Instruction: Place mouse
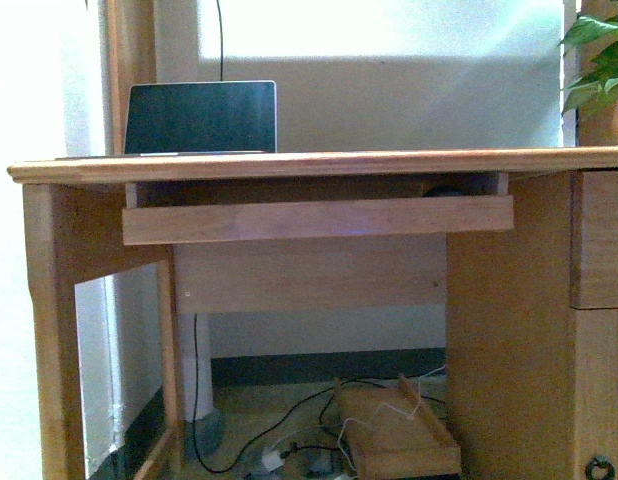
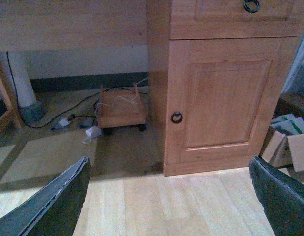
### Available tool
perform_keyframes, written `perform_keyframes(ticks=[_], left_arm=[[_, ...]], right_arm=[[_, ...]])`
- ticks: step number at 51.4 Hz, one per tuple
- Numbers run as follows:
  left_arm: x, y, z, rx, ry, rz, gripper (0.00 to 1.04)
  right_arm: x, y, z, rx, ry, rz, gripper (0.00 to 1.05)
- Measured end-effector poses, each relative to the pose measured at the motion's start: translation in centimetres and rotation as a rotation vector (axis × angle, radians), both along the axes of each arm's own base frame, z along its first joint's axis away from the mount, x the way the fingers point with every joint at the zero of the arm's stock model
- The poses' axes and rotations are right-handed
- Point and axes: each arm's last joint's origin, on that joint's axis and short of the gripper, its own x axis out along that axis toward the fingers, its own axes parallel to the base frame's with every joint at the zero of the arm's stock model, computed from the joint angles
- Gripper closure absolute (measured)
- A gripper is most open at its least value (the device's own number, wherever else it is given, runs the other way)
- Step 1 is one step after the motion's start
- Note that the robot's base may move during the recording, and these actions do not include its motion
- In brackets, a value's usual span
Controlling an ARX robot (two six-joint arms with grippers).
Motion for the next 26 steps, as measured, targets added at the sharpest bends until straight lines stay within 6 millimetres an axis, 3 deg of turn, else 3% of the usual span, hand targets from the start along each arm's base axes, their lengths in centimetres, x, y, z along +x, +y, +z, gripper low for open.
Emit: perform_keyframes(ticks=[26], left_arm=[[0.0,0.0,0.0,0.0,0.0,0.0,0.08]], right_arm=[[0.0,0.0,0.0,0.0,0.0,-0.002,0.07]])
